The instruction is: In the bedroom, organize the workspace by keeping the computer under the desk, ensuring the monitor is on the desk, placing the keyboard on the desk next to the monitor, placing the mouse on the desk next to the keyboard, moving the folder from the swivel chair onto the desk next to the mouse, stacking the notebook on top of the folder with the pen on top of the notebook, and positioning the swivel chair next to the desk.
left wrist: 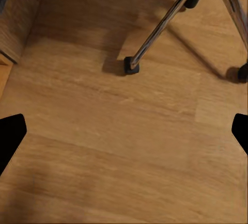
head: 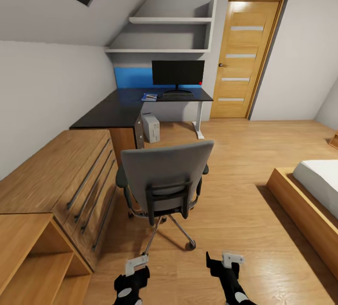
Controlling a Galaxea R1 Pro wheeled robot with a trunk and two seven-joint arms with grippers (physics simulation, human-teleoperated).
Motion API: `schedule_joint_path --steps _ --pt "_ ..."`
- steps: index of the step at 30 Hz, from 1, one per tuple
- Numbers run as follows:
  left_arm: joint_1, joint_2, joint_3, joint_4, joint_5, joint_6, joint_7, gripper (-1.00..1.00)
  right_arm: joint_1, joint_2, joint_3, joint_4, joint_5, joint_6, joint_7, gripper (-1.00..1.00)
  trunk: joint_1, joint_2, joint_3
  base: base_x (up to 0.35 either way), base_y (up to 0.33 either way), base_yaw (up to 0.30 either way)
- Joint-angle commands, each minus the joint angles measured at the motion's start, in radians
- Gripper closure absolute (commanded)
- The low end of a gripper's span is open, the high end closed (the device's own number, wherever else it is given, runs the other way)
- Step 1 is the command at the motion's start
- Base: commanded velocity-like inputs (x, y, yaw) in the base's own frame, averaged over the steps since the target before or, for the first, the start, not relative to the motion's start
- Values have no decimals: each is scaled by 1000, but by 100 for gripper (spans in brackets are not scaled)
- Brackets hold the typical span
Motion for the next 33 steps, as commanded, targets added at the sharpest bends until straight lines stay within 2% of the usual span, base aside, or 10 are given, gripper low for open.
schedule_joint_path --steps 1,2,3,6,13,19,22,28,30,33 --pt "-18 0 -5 5 8 8 8 -100 -17 1 8 -1 -4 12 -8 -100 4 -8 -4 0 0 0" --pt "-35 -2 -4 11 8 17 9 -100 -34 1 8 -1 -4 28 -8 -100 8 -15 -7 0 0 0" --pt "-110 -9 -2 39 11 57 11 -100 -101 4 7 -3 -6 88 -9 -100 12 -22 -11 0 0 0" --pt "-182 -13 6 56 25 90 12 -100 -147 6 2 -4 -10 118 -9 -100 23 -43 -20 0 0 0" --pt "-264 -13 65 67 66 113 12 -100 -188 7 -40 -12 -42 139 -8 -100 50 -92 -42 0 0 0" --pt "-279 -14 87 111 73 109 10 -100 -195 9 -43 -21 -43 138 0 -100 73 -134 -61 0 0 0" --pt "-283 -19 83 157 67 93 14 -100 -191 20 -35 -14 0 105 5 -100 80 -148 -67 0 0 0" --pt "-283 -32 49 148 67 59 16 -100 -190 51 -36 -13 35 72 4 -100 80 -148 -67 0 0 0" --pt "-283 -30 59 138 67 48 15 -100 -192 49 -36 -14 46 61 4 -100 80 -148 -67 0 0 0" --pt "-283 -20 76 121 68 54 13 -100 -194 44 -35 -17 29 65 4 -100 80 -148 -67 0 0 0"
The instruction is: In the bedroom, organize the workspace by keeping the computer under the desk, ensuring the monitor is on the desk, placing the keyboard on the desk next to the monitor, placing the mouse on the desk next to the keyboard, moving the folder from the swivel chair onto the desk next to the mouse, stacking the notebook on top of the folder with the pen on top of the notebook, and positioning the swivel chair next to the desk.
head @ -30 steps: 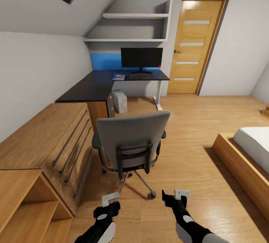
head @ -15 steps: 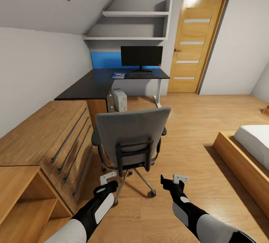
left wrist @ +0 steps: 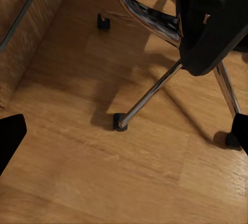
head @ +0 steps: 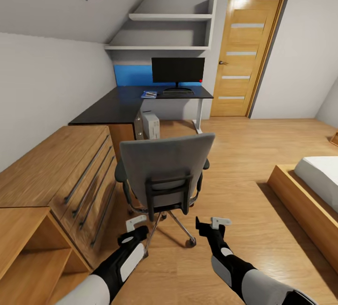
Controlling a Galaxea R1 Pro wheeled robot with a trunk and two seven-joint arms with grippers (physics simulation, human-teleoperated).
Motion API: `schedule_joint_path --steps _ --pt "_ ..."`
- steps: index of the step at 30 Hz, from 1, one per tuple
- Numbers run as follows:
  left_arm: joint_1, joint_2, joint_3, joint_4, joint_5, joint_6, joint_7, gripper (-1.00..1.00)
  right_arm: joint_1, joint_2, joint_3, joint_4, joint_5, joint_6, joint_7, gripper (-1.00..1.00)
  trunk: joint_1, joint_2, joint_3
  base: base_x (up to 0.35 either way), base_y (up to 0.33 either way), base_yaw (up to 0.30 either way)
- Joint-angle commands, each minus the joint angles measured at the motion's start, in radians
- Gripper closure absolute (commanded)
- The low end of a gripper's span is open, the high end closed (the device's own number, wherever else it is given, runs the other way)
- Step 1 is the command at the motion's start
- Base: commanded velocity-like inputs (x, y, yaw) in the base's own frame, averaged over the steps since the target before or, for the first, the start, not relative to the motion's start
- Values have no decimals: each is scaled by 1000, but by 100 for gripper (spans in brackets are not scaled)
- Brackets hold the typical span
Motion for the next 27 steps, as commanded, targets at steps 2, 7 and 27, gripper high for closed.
schedule_joint_path --steps 2,7,27 --pt "-1 9 6 -13 5 4 7 -100 -2 -3 9 1 -15 -7 -8 -100 0 0 -1 0 0 0" --pt "-1 16 34 -41 8 1 5 -100 -2 -5 9 3 -43 -30 -8 -100 0 0 -1 0 0 0" --pt "-1 19 44 -72 12 -3 8 -100 -3 -8 9 5 -51 -46 -8 -100 0 0 -1 0 0 0"
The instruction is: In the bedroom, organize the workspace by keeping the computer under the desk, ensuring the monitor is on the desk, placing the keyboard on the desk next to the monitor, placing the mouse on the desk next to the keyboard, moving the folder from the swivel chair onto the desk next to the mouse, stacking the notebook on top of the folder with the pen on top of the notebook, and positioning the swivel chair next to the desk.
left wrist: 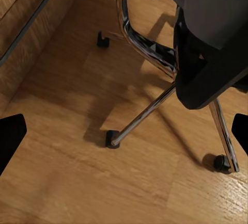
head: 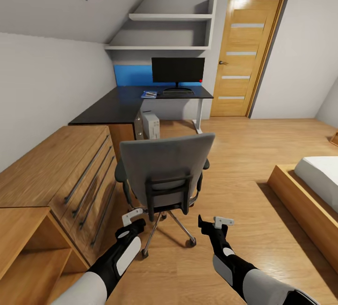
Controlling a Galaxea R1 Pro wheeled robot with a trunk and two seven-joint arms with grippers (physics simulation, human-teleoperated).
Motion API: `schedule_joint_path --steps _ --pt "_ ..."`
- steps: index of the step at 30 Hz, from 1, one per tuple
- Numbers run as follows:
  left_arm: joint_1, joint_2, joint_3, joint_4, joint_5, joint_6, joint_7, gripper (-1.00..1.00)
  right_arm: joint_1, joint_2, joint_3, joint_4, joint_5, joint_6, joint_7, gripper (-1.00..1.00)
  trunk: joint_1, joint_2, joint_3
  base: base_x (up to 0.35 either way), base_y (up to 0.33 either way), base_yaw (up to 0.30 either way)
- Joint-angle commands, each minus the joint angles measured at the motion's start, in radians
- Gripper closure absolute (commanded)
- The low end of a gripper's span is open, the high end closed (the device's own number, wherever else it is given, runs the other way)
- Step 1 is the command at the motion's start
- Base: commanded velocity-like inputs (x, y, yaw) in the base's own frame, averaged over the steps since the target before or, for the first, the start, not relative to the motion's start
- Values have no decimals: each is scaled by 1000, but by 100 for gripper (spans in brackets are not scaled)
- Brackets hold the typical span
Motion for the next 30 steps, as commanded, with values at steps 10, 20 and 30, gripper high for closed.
schedule_joint_path --steps 10,20,30 --pt "-1 1 -3 -2 4 4 10 -100 -1 0 9 1 -3 -3 -9 -100 31 -56 -26 0 0 0" --pt "-1 1 -3 -2 4 4 10 -100 -1 0 9 1 -3 -3 -8 -100 69 -126 -57 0 0 0" --pt "-1 2 -3 -2 4 4 11 -100 -1 0 9 1 -3 -3 -8 -100 107 -196 -89 0 0 0"
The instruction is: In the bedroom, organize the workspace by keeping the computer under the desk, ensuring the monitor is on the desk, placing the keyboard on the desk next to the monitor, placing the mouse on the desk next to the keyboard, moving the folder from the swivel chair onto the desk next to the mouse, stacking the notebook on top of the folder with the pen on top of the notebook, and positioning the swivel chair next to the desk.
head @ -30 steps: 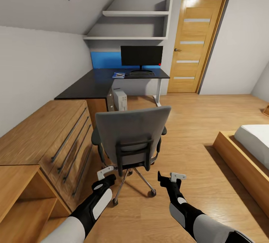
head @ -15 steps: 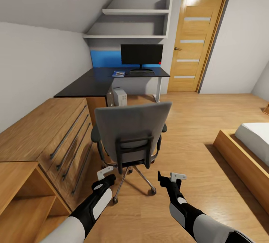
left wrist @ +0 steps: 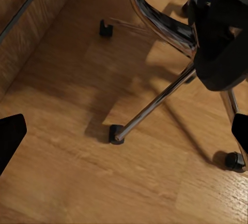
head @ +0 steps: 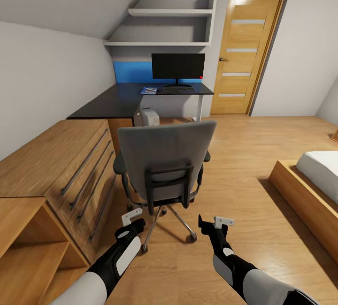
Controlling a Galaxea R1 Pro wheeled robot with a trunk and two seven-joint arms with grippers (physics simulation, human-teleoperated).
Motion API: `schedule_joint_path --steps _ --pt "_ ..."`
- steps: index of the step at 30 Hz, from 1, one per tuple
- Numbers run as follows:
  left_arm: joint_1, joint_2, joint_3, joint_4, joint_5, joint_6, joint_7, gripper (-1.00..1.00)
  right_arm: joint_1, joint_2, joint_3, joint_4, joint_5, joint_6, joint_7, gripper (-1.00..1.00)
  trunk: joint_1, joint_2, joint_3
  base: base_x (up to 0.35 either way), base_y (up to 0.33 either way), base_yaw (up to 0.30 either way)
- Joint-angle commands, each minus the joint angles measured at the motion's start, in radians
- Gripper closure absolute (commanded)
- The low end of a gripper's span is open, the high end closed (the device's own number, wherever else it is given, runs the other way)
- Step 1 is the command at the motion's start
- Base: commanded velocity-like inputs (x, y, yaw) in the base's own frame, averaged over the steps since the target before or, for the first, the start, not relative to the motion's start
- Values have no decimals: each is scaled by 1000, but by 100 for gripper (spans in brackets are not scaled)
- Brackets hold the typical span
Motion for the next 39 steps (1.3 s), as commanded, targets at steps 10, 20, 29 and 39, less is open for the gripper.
schedule_joint_path --steps 10,20,29,39 --pt "-1 2 0 0 5 6 8 -100 -1 0 9 0 -2 -3 -8 -100 38 -71 -32 0 0 0" --pt "-1 16 119 1 5 24 -1 -100 -1 -5 9 0 -2 -3 -8 -100 77 -141 -64 0 0 0" --pt "-1 67 175 -22 5 80 -3 -100 -1 -6 8 0 -2 -3 -9 -100 111 -204 -92 0 0 0" --pt "-1 73 228 -40 4 85 -3 -100 -1 -7 7 -1 -2 -4 -9 -100 123 -225 -101 0 0 0"
